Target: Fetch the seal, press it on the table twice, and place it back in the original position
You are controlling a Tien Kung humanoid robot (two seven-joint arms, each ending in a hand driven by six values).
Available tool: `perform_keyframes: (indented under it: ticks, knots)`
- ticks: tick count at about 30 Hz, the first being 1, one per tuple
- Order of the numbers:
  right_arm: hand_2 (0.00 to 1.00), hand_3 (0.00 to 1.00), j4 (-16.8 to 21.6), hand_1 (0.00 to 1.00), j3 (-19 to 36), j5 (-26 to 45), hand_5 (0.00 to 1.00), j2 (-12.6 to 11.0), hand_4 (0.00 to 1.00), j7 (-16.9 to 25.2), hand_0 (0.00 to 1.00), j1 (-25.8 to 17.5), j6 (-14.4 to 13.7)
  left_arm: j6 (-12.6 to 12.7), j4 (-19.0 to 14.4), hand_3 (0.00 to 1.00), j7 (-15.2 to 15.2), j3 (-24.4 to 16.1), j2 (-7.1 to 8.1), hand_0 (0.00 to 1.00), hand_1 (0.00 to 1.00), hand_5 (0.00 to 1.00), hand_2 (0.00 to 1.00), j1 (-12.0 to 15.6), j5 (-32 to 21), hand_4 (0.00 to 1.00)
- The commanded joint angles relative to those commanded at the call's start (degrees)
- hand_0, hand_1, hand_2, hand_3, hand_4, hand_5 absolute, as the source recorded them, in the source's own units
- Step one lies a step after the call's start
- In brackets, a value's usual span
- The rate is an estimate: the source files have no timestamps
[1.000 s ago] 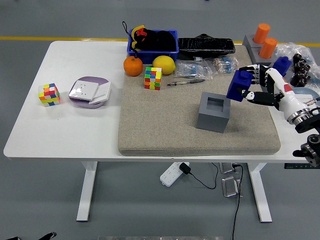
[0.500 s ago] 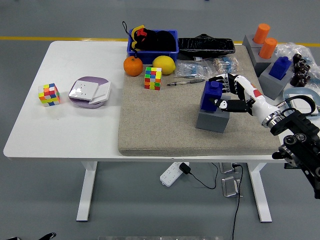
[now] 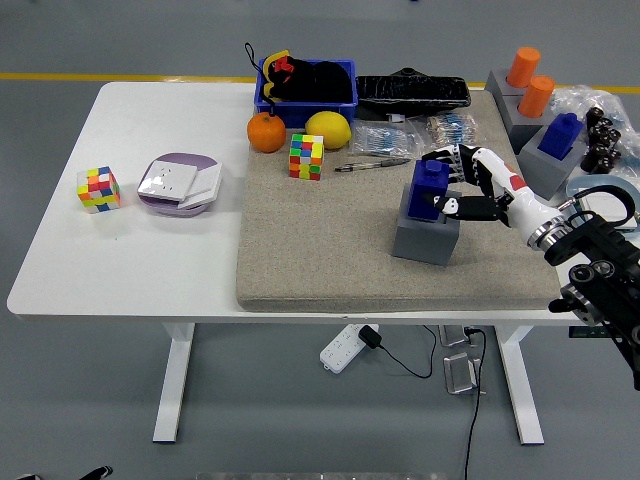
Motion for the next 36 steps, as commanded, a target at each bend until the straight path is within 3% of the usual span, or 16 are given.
perform_keyframes:
  ticks: [15, 36]
  knots:
    - [0.378, 0.377, -2.93, 0.393, -1.45, -0.3, 0.002, -0.45, 0.572, 1.2, 0.548, 1.22, -0.37, -0.01, 0.0, 0.803, -0.08, 0.1, -0.02, 0.813, 0.789, 0.428, 0.768, -0.12, -0.07, 0.69]
    - [0.376, 0.376, -3.44, 0.392, -1.57, -0.93, 0.002, -1.3, 0.574, 1.09, 0.549, 1.42, -0.22, -0.11, 0.03, 0.803, -0.2, 0.1, -0.1, 0.814, 0.789, 0.43, 0.768, -0.28, -0.43, 0.69]
